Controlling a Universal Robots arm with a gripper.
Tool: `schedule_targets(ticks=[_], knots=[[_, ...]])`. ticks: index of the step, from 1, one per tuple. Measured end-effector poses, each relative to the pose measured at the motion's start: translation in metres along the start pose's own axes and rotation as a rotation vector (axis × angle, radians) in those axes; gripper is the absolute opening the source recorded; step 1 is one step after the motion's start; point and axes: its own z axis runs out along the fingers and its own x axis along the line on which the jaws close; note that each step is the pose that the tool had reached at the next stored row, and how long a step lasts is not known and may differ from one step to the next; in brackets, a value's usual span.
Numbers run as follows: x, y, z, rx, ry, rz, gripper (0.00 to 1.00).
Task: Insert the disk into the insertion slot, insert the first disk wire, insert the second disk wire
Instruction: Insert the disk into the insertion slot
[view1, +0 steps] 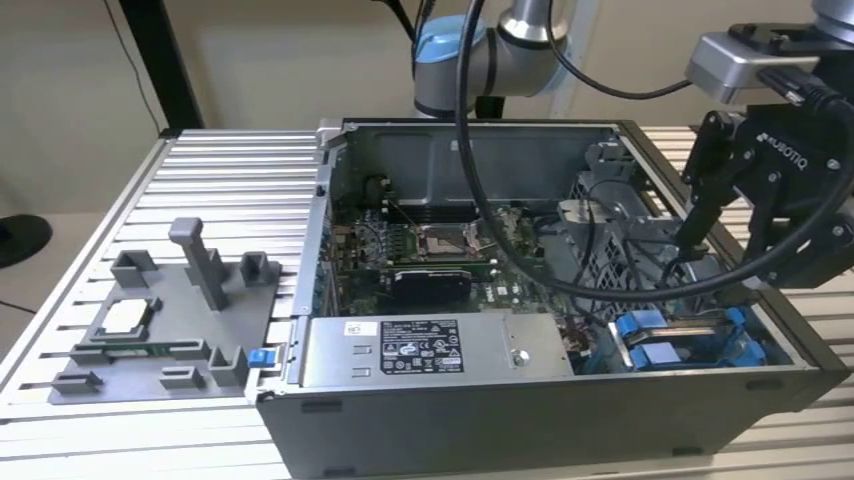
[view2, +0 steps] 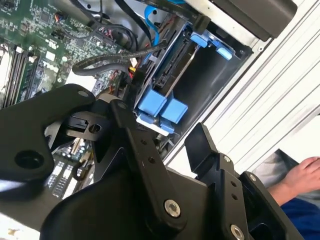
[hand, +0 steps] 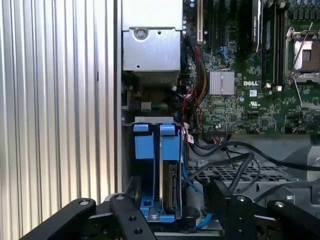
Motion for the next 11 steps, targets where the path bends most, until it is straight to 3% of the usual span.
schedule_targets(ticks=[11], knots=[[-0.0160, -0.0005, 0.0004, 0.0023, 0.0003, -0.001, 1.00]])
